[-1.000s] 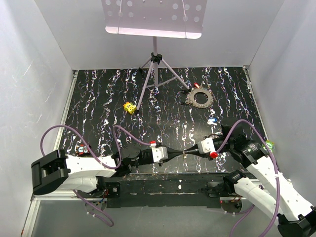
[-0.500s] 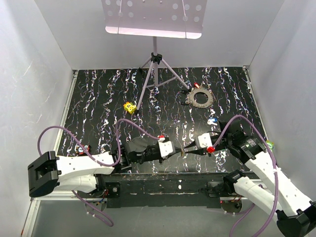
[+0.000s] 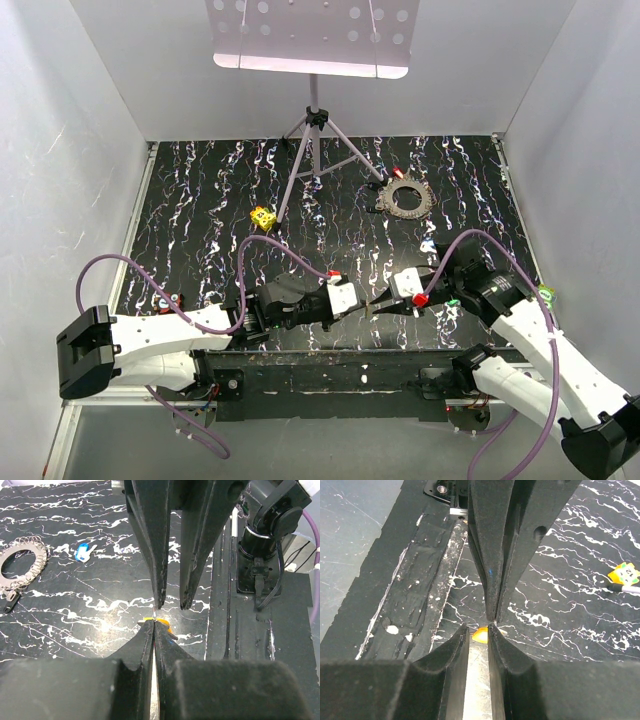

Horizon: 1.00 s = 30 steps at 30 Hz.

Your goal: Put the keys on the keyring

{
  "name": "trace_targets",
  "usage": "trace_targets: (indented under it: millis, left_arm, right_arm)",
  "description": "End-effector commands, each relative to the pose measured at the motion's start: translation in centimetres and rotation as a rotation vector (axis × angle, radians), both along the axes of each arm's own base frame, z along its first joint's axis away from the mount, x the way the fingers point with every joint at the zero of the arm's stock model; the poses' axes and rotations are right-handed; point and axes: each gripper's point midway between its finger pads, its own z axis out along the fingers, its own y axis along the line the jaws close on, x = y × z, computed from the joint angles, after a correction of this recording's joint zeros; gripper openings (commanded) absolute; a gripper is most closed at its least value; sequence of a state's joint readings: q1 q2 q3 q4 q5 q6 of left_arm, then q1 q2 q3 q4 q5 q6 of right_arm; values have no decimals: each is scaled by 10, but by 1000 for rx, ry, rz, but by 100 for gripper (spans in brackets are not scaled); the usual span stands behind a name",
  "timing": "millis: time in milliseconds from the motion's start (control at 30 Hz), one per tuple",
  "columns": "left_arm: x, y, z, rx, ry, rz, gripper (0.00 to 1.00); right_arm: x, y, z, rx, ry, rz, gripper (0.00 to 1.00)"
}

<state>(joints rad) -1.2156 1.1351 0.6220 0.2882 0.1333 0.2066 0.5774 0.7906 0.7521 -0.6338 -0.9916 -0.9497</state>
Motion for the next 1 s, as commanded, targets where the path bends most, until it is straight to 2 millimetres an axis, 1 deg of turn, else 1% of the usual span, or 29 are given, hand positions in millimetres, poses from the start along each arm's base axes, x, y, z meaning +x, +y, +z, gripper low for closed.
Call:
trace_targets:
  millis: [0, 133, 367, 433, 667, 800, 967]
  left_arm:
    - [2, -3, 18, -23, -10, 5, 0]
    - [1, -3, 18, -24, -8, 2, 0]
    - [1, -4, 14, -12, -5, 0, 0]
    - [2, -3, 13, -10, -8, 3, 0]
    - [0, -3, 17, -17, -4, -5, 0]
    - [0, -3, 18, -22, -6, -7, 0]
    - [-1, -4, 17, -19, -4, -10, 0]
  right_arm:
    - [3, 5, 13, 14, -30, 14, 28]
    - [3, 7, 13, 13, -33, 19, 28]
    - [0, 6, 30, 39, -53, 24, 28]
    - [1, 6, 31, 39, -60, 18, 29]
    - [5, 6, 13, -4, -47, 11, 29]
    - [10, 8, 10, -14, -56, 10, 29]
    - [8, 10, 3, -29, -40, 27, 27]
